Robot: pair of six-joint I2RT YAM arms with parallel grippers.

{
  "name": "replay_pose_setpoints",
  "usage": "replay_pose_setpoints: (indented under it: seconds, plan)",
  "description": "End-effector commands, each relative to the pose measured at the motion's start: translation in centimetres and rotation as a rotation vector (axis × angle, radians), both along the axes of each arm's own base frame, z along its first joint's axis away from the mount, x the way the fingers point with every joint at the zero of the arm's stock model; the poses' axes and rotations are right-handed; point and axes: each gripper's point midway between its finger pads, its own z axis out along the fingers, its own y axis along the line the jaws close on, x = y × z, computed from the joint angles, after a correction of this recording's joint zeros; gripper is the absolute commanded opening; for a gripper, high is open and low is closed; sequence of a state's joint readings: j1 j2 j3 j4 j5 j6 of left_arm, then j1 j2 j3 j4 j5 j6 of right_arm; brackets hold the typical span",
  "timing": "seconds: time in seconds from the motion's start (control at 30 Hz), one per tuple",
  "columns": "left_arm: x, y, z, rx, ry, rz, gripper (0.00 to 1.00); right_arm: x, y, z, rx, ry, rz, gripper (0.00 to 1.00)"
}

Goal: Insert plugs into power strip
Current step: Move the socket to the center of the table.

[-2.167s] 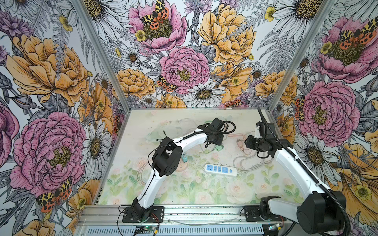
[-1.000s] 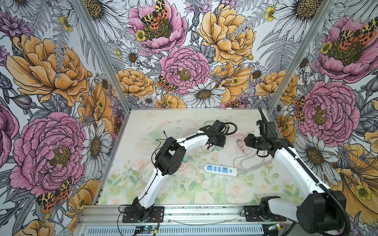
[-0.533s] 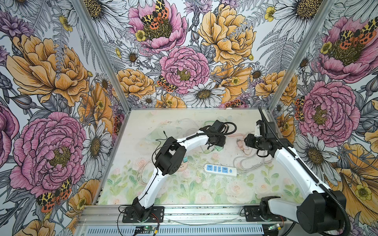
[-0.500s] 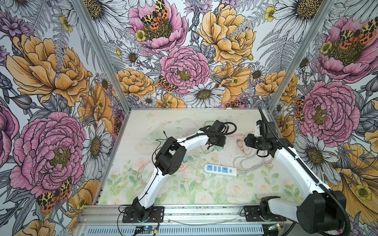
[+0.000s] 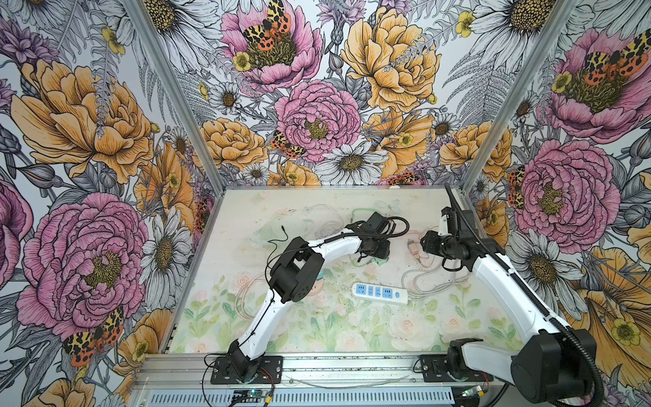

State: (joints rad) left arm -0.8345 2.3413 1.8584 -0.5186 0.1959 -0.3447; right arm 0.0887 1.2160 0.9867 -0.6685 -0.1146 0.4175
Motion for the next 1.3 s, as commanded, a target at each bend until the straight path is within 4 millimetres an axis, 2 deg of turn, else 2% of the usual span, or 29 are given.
replay_pose_setpoints:
  seconds: [0.0,0.1,0.23,0.33,0.5,0.6,0.67,0.87,0.9,1.13,1.27]
  plan:
    - [-2.9,-2.0,-0.1,-0.06,0.057,-0.142,0.44,0.3,0.5,1.6,0.009,-0.056,0.023,0.41]
    - [-4.4,-1.8,-0.8,-0.058,0.098,-0.19,0.44,0.0,0.4,1.9,0.005,-0.068,0.024,0.41]
    - [-5.8,-1.7,-0.6,-0.06,0.098,-0.242,0.44,-0.1,0.4,2.0,0.006,-0.073,0.023,0.41]
    - [-5.6,-1.1,0.4,-0.035,0.059,-0.239,0.44,0.0,0.8,1.8,0.02,-0.064,0.035,0.41]
    - [-5.2,0.5,3.4,-0.035,-0.005,-0.228,0.48,-0.1,1.0,1.6,0.024,-0.059,0.046,0.41]
    - [-5.7,1.5,4.2,-0.041,-0.001,-0.248,0.48,-0.2,0.9,1.6,0.024,-0.059,0.044,0.42]
    - [-6.4,2.2,4.2,-0.017,-0.006,-0.277,0.49,-0.2,0.9,1.4,0.024,-0.054,0.045,0.42]
    - [-7.9,3.6,2.4,0.077,-0.008,-0.331,0.51,-0.3,1.0,0.9,0.028,-0.04,0.049,0.42]
    - [-8.2,3.5,2.4,0.09,-0.02,-0.354,0.53,-0.4,1.1,0.9,0.027,-0.04,0.05,0.42]
    - [-9.7,2.4,2.3,0.127,-0.056,-0.484,0.56,-0.7,1.0,0.3,0.024,-0.029,0.049,0.43]
    - [-9.7,2.1,1.9,0.177,-0.096,-0.524,0.58,-0.9,1.1,0.5,0.03,-0.033,0.049,0.43]
